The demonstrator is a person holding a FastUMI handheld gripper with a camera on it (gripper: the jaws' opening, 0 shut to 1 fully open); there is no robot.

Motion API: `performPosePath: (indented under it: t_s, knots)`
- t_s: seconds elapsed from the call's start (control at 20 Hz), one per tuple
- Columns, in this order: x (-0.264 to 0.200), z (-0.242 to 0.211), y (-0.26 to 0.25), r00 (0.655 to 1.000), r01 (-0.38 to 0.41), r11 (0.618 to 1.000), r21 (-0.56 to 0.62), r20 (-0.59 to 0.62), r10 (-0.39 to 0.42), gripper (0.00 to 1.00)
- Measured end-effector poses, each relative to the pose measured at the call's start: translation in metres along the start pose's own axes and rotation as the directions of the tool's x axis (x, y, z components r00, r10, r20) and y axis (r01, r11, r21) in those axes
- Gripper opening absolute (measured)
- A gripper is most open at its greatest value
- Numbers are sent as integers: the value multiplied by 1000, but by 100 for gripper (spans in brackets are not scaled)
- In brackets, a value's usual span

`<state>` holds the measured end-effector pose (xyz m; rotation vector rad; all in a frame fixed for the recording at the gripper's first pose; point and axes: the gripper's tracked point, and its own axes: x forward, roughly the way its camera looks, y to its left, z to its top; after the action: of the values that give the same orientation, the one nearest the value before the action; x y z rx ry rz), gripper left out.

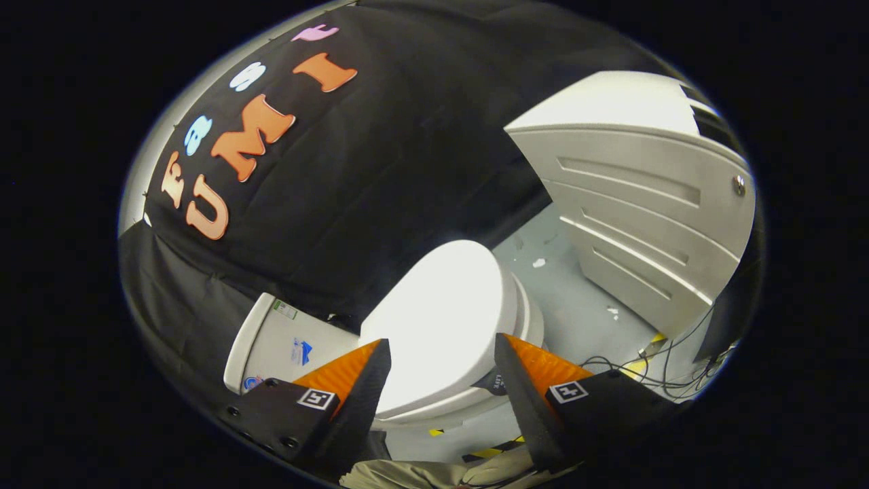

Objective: Open the toilet lid.

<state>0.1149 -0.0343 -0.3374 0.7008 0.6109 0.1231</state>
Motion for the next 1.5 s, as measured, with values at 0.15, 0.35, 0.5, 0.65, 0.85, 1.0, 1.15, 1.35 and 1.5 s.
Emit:
performPosePath:
  t_s: [0.15,0.35,0.5,0.65,0.85,1.0,1.15,1.35,1.5]
  knots:
    - [19,-27,-29,996,22,999,44,-85,-18,99]
    - [28,-54,-55,986,49,995,83,-163,-35,98]
    - [39,-75,-68,975,63,992,109,-217,-38,98]
    - [51,-87,-68,970,44,978,203,-241,6,90]
    - [65,-88,-67,971,39,960,276,-236,28,75]
    - [70,-96,-62,963,40,960,277,-267,37,67]
    - [77,-100,-66,961,57,955,290,-274,26,52]
    - [74,-95,-62,976,40,911,411,-213,54,22]
    - [67,-90,-60,982,54,896,440,-187,33,8]
